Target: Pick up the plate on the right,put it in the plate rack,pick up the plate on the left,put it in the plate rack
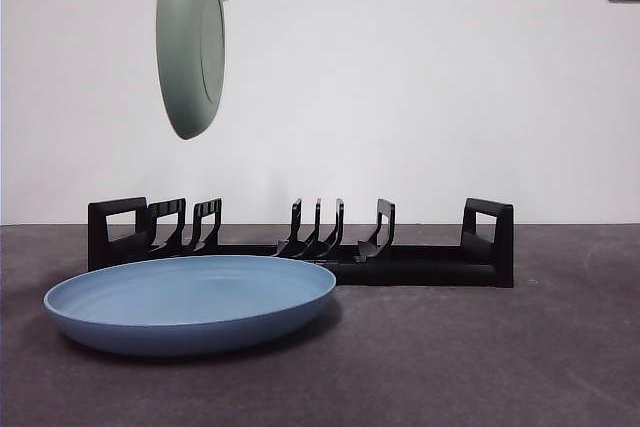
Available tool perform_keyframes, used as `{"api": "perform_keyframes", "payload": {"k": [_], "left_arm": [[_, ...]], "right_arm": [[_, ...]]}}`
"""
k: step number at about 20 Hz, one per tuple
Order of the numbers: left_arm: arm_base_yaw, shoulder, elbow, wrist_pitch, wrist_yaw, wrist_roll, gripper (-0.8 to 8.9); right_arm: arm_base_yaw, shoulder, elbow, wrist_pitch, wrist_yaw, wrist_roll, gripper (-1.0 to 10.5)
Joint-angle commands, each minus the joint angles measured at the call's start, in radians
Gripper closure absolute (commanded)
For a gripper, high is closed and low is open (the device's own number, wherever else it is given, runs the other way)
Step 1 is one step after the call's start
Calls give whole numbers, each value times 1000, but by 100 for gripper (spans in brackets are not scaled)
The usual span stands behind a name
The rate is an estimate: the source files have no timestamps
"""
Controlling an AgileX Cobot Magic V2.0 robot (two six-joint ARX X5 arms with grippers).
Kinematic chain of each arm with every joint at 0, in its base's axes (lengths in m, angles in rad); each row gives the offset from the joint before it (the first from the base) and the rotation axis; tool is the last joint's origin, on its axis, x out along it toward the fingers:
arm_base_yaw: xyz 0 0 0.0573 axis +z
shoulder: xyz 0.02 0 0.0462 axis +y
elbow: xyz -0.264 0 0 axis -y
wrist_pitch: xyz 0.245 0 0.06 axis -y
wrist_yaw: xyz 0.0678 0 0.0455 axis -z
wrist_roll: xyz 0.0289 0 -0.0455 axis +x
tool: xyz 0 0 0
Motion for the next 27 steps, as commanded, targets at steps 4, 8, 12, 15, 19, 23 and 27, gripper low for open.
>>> {"api": "perform_keyframes", "payload": {"k": [4, 8, 12, 15, 19, 23, 27], "left_arm": [[58, 80, 1, 54, 83, -67, 822], [66, 146, 1, 58, 79, -59, 822], [66, 198, 1, 57, 51, -34, 822], [65, 225, 1, 52, 52, -31, 822], [65, 249, 1, 34, 40, -2, 822], [59, 266, 1, -14, -13, 43, 821], [48, 270, 1, -72, -51, 103, 813]], "right_arm": [[0, 8, 0, 6, 2, -7, 728], [0, 8, 0, 6, 2, -7, 728], [0, 8, 0, 6, 2, -7, 728], [0, 8, 0, 6, 2, -7, 728], [0, 8, 0, 6, 2, -7, 729], [0, 13, 0, 6, 2, -7, 729], [0, 23, 0, 6, 0, -7, 729]]}}
